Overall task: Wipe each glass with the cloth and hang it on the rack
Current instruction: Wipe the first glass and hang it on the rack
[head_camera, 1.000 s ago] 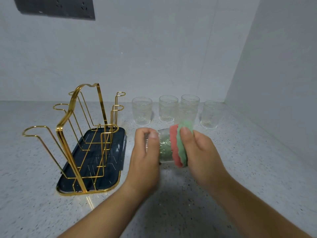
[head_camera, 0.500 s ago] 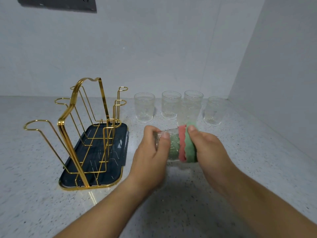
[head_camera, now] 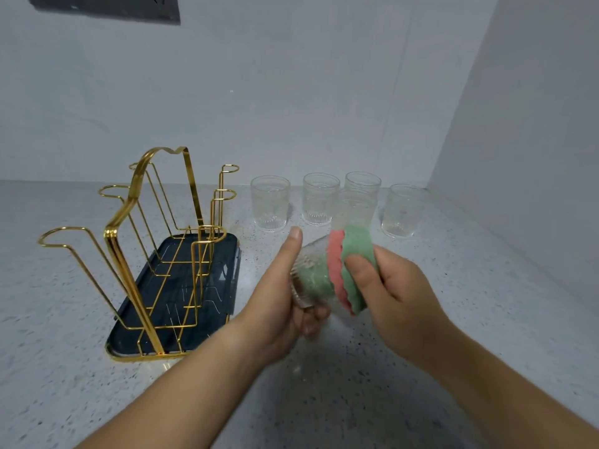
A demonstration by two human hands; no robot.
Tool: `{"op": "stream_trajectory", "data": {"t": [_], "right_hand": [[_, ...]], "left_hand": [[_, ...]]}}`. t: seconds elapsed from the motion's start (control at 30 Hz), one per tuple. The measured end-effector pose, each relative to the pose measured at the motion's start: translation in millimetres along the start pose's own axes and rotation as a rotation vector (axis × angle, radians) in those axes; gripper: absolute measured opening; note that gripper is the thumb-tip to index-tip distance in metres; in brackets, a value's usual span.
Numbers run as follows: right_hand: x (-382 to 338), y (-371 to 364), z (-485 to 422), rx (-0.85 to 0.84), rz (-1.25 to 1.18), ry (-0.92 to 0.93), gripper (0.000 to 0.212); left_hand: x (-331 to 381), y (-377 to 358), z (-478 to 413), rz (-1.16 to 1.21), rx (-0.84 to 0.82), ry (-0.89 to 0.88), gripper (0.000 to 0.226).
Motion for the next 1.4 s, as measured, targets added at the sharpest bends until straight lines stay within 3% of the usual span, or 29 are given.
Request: {"op": "stream_trajectory", "data": {"t": [0.07,0.13,0.27,0.33,0.43,0.53,0.63,0.7,0.8,0.87,0.93,1.0,1.07,1.17,1.27,1.33,1.4], "right_hand": [[4.2,-3.5,4.8,-0.024,-0.004,0.031,0.045],[3.3,-3.6,5.2,-0.026,-0.098,-0.012,0.05],[-2.0,7.6,-5.0,-0.039,-0.345,-0.244,0.055],[-1.8,11.3,-10.3,-0.093,-0.403,-0.319,0.054],[-7.1,12.0,-7.5,-0.052,-0.324,-0.276,0.055],[-8.2,4.0,1.8,0.012,-0.181,-0.108,0.047],[1.8,-6.8,11.7,0.022,0.013,0.01,0.045],[6.8,-9.3,16.1,0.014,0.041,0.014,0.045],[4.7,-4.3,15.2,0.013,-0.158,-0.101,0.052],[2.7,2.0,10.1,0.001,-0.285,-0.234,0.052],[5.1,6.4,2.6,-0.041,-0.407,-0.358,0.051],[5.0,10.9,-2.9,-0.059,-0.471,-0.427,0.048],[2.0,13.9,-2.2,-0.02,-0.377,-0.366,0.05],[-5.1,10.6,8.9,0.023,-0.202,-0.147,0.05],[0.8,-0.7,20.4,0.024,-0.041,-0.042,0.049],[3.9,-3.0,21.4,0.013,-0.034,-0.041,0.048],[3.5,-0.4,19.5,0.013,-0.108,-0.07,0.048]], "left_hand": [[-0.1,-0.4,2.1,-0.002,0.005,0.0,0.071],[-2.2,-0.5,4.0,-0.099,0.063,-0.171,0.063],[-5.0,7.8,6.6,-0.73,0.026,-0.707,0.041],[-4.7,15.3,5.5,-0.909,-0.016,-0.82,0.042],[-6.6,7.9,8.2,-0.584,-0.037,-0.623,0.042],[-0.8,-6.0,9.4,-0.112,-0.023,-0.181,0.062],[5.0,-6.0,9.2,-0.005,-0.03,0.075,0.067],[3.7,-3.3,7.2,-0.058,-0.023,0.058,0.061],[1.2,-0.1,6.5,-0.187,-0.018,-0.171,0.053],[-0.1,2.9,7.3,-0.405,-0.057,-0.392,0.048],[-2.2,12.5,6.9,-0.769,-0.062,-0.597,0.046],[-5.6,18.4,4.2,-0.92,-0.09,-0.667,0.053],[-7.7,14.7,2.1,-0.696,-0.135,-0.571,0.055],[-5.6,-1.1,4.4,-0.243,-0.094,-0.237,0.066],[-1.7,-5.0,5.1,-0.129,-0.062,0.015,0.073],[0.1,-5.1,5.4,-0.142,-0.037,-0.024,0.067],[-0.1,-2.2,6.5,-0.211,-0.008,-0.185,0.058]]}}
Point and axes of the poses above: each hand's wrist, its own z-axis away from the middle knuckle, its own y-axis out of the back of the hand, x = y × z, the point moved 1 cm from there along -z, towards the middle knuckle, and after that the axes turned 14 degrees about z, right-handed, at the moved point
